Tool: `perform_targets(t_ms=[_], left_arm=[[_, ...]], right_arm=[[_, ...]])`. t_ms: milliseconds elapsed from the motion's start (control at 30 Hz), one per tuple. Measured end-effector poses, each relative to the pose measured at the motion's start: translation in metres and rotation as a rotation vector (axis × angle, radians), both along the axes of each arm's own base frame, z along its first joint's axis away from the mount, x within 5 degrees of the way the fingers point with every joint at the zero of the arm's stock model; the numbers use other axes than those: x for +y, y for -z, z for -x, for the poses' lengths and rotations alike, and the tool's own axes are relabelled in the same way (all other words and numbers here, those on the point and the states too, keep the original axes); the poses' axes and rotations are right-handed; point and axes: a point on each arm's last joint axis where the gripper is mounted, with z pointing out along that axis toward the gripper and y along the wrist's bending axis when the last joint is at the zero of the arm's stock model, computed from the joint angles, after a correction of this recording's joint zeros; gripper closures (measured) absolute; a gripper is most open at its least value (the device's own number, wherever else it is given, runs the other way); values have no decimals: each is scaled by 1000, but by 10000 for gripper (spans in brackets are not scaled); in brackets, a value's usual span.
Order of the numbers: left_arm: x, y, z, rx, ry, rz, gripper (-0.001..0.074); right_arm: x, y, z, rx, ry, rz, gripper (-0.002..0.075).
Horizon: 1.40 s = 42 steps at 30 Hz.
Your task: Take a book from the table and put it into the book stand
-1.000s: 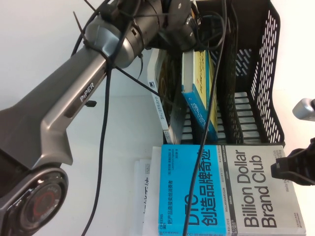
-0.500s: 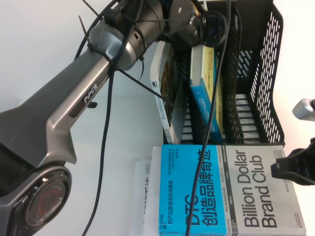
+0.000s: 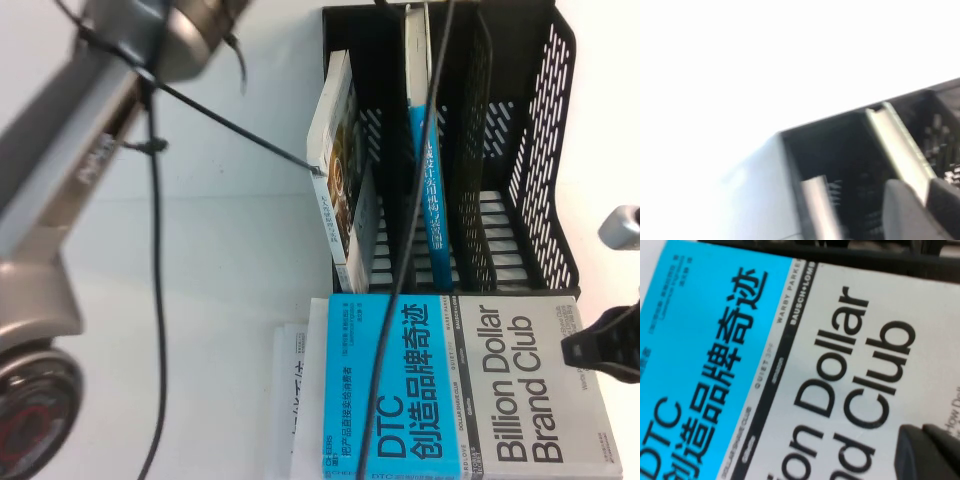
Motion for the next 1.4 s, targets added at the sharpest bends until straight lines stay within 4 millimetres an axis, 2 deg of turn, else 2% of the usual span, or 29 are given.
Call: perform_targets(t_ms=[67,133,300,400,533,633,733,833,933,1100,1300,1400], left_arm=[[16,-18,12,-30,-26,-50,677],[30,-36,26,-53,-50,-74,709],[64,-79,65,-110,-68,-65,732],[81,-104,92,-153,-32,-23,733],[90,-122,122,-164,108,0,733],[87,-120,140,-132,268,-2,734],[82,-109,150,-92,370,30,734],[81,-89,157,-77,424,51,734],[80,-46,159,-66,453,29,734],[91,25,172,-127,411,140,734],[115,85,189,-253,340,70,734],[119,103,192,-254,336,29,734]], right_arm=[[-2,-10,7,-37,-25,23,728],[-6,-21,17,-75,-46,57,728],[-22,-47,52,-119,-68,184,728],[-33,-59,74,-130,-26,251,728],[-48,-77,101,-225,82,290,728],[-58,-81,122,-334,175,295,728],[-65,-76,142,-447,226,283,728],[-68,-59,158,-523,276,217,728],[-68,-41,167,-568,312,145,728],[-67,-17,174,-621,346,47,728],[-66,-6,173,-614,350,35,728],[-66,0,173,-591,350,40,728]])
